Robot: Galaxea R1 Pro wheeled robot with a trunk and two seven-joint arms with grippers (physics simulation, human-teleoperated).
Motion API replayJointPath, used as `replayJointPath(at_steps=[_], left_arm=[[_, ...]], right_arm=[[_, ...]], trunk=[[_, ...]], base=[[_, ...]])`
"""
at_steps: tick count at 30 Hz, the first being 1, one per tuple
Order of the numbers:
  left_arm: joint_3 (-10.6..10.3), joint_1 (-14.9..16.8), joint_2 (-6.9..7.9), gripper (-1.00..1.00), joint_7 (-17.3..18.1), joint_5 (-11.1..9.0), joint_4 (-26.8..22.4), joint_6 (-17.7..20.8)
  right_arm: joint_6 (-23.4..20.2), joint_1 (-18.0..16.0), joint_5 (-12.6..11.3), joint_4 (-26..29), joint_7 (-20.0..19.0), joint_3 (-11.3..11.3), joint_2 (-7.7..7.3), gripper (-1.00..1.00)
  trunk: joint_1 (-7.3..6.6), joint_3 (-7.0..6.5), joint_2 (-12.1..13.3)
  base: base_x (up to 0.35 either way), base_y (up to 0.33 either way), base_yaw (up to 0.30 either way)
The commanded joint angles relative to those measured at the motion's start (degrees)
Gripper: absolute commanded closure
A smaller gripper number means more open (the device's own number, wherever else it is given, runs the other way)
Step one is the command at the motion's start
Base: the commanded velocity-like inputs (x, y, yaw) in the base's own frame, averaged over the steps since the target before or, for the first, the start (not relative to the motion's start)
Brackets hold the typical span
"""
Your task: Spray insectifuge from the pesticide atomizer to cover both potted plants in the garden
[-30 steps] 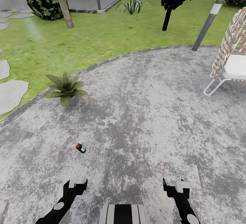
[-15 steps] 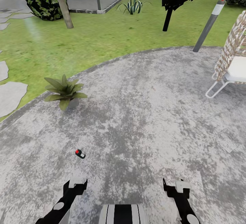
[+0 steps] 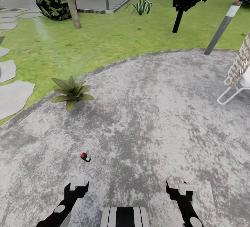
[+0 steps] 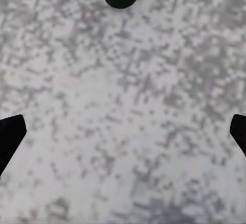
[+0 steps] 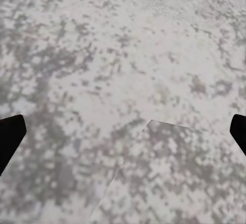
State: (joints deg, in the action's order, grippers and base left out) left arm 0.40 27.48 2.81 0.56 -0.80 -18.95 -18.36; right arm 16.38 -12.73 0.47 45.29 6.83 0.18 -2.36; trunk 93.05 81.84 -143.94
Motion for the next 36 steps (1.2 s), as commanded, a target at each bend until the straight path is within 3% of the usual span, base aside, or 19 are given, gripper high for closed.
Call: replayJointPath(at_steps=[1,36], left_arm=[[0.0,0.0,0.0,-1.0,0.1,-0.1,0.1,-0.2],[0.0,0.0,0.0,-1.0,0.1,-0.1,0.1,-0.2]], right_arm=[[0.1,0.0,0.1,0.0,0.2,0.0,-0.01,-1.0],[0.1,0.0,0.1,0.0,0.2,0.0,-0.01,-1.0]], trunk=[[-0.01,0.03,0.0],[-0.01,0.03,0.0]], base=[[0.152,0.041,0.018],[0.131,0.019,0.001]])
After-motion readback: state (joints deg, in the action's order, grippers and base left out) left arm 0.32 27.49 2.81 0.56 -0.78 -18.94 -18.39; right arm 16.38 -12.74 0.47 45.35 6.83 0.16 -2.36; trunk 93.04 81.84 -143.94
